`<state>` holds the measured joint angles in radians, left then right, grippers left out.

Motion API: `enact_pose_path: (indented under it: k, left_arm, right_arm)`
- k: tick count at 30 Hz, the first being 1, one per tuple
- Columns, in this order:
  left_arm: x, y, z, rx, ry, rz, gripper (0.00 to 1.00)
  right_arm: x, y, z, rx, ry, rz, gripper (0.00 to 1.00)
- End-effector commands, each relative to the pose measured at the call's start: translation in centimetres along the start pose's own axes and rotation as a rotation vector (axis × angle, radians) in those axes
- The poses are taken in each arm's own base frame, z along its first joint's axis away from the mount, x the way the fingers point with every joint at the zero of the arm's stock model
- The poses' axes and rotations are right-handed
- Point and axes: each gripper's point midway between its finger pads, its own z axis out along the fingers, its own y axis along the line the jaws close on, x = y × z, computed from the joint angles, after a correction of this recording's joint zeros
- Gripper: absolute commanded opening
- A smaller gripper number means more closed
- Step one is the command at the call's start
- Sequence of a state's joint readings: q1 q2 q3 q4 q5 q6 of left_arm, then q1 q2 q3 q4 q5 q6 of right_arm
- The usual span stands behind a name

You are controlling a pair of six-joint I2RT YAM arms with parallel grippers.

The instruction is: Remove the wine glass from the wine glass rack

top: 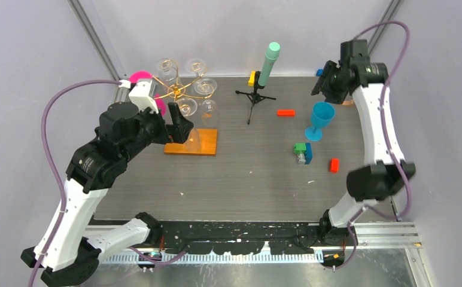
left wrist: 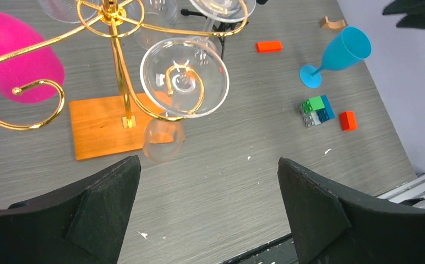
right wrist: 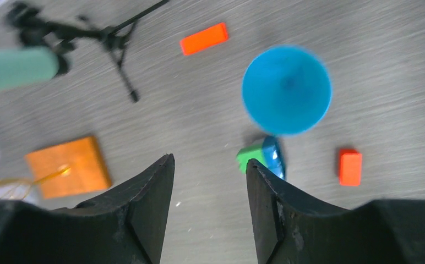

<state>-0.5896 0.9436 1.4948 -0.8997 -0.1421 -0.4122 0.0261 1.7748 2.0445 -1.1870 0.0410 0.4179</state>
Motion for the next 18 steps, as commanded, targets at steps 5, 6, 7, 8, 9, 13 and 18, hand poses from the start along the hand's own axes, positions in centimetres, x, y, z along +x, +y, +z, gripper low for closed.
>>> enact_pose_path:
  k: [5, 6, 7, 8, 9, 13, 18]
  left_arm:
    - [-4.3, -1.5, -1.1, 0.020, -0.039, -0.048, 0.98]
    - [-4.5, -1.3, -0.9, 0.008, -0.034, -0.051, 0.98]
    - [-4.6, -0.9, -0.5, -0.011, -0.021, -0.054, 0.98]
    - [-4.7, -0.6, -0.2, -0.023, -0.007, -0.059, 0.98]
    - [-4.8, -0.1, 0.2, -0.037, 0.012, -0.069, 0.98]
    - [-4.9, 2.1, 2.4, -0.023, 0.075, -0.183, 0.95]
    - [-4.8, 2.2, 4.3, 0.122, 0.108, -0.304, 0.72]
  right_arm:
    - [6.1, 5.7, -8.6, -0.465, -0.036, 0.150, 0.55]
    - [6.5, 6.1, -10.1, -0.516, -0.057, 0.148, 0.55]
    - [7.7, 5.7, -9.7, -0.512, -0.028, 0.164, 0.53]
    - [8.2, 5.6, -10.6, -0.525, -0.038, 0.171, 0.53]
    - [9.1, 5.1, -10.9, -0.520, -0.036, 0.175, 0.52]
    - [10.7, 4.2, -12.2, -0.532, -0.049, 0.193, 0.51]
    - [11.2, 3.9, -13.0, -0.543, -0.057, 0.184, 0.51]
